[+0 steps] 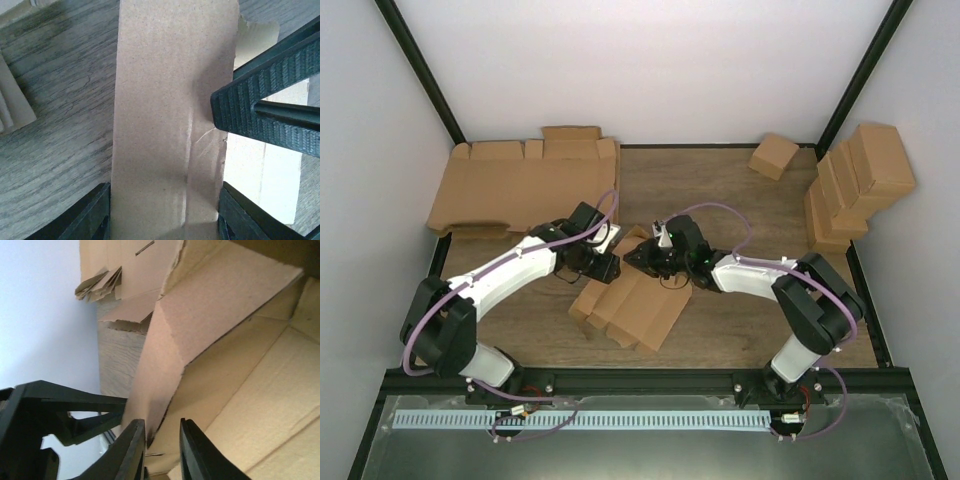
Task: Fold the paper box
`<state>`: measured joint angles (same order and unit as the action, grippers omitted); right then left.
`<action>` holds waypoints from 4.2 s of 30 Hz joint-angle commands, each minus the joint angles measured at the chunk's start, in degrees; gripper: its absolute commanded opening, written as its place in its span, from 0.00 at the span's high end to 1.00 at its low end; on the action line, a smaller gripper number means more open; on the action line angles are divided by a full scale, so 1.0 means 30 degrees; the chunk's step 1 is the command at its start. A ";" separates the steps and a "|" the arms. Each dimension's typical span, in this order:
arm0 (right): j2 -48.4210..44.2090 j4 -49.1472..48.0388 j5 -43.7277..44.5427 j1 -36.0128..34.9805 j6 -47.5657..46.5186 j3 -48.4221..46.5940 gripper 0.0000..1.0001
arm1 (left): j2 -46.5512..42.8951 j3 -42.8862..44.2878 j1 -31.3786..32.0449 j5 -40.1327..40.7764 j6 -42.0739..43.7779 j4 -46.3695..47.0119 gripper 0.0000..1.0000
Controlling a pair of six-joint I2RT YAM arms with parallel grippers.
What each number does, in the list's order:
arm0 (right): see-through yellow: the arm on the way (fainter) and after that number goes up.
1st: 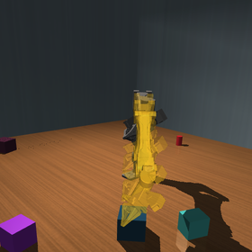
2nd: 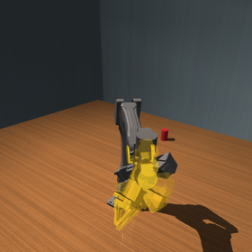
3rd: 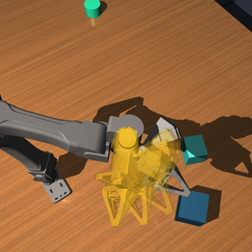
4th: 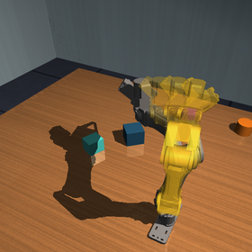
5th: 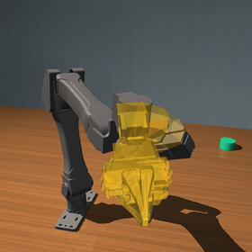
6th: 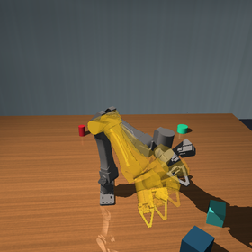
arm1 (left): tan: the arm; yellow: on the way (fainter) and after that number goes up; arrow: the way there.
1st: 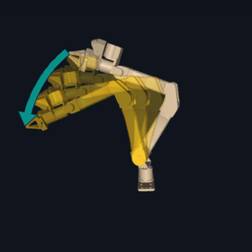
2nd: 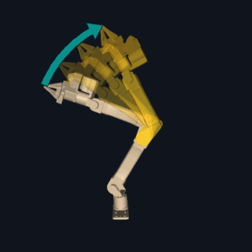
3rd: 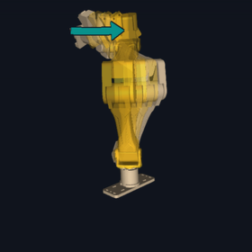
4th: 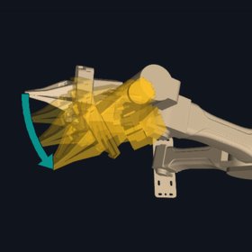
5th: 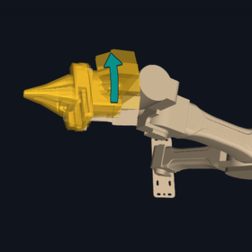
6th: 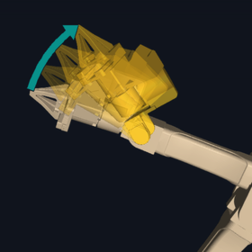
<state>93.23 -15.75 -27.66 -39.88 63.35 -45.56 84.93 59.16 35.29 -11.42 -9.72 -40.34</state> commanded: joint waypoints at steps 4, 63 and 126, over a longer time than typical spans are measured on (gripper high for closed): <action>-0.1952 0.2891 0.2740 0.0116 -0.3060 -0.0837 0.74 | 0.0111 0.0849 -0.0073 -0.0172 0.0703 -0.0580 0.46; 0.4044 0.5203 0.3325 0.2892 -1.3075 -0.4095 0.99 | 0.0545 0.1189 0.0249 -0.0617 0.1506 -0.1685 0.48; -0.2714 0.6133 0.4994 0.2048 -1.4864 0.0622 0.99 | 0.0608 0.1315 0.2449 0.2628 0.1276 -0.1664 0.50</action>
<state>88.79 1.74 -18.96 -33.21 19.09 -44.25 86.70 62.30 42.22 -4.36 -6.59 -44.84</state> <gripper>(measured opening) 0.008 0.504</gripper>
